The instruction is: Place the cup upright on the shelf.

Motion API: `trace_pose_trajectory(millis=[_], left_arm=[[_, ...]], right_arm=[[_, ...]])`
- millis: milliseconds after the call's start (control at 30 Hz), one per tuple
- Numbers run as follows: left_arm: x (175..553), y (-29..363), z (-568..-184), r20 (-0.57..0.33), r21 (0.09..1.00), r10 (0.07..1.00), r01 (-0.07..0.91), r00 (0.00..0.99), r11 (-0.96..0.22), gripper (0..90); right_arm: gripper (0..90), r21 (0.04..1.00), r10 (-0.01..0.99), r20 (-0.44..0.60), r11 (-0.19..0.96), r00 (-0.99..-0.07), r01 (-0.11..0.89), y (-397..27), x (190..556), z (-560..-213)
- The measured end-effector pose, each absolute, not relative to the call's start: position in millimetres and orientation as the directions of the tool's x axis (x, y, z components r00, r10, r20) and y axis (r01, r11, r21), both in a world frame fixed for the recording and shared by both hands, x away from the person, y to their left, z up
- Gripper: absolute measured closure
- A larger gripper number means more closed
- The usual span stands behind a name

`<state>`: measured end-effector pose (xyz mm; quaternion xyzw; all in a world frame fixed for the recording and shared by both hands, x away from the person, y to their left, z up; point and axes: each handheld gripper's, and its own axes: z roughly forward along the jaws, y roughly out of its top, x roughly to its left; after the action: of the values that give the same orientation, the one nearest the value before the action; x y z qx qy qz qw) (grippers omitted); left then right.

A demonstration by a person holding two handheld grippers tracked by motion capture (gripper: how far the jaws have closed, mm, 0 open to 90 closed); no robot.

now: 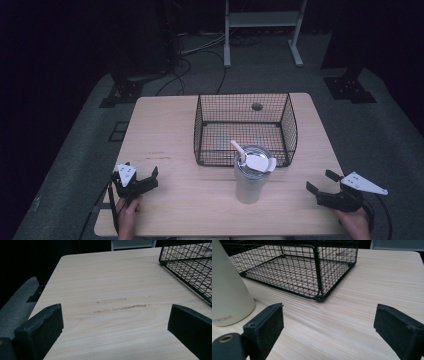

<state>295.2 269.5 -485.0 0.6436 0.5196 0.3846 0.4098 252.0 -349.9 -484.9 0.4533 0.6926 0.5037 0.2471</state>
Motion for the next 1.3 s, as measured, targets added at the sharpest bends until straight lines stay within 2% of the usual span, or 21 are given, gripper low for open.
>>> trace_pose_trajectory(millis=[867,1300], left_arm=[[293.9,268.9,-485.3,0.076,0.928,0.98,0.346,0.183,-0.136,0.0],[294.3,269.2,-485.3,0.071,0.927,0.98,0.351,0.184,-0.133,0.0]], right_arm=[[8.5,0.934,0.78,0.007,0.219,-0.626,0.283,-311.1,238.5,-445.9],[8.5,0.928,0.689,-0.021,0.282,-0.724,0.242,-271.3,234.7,-441.5]])
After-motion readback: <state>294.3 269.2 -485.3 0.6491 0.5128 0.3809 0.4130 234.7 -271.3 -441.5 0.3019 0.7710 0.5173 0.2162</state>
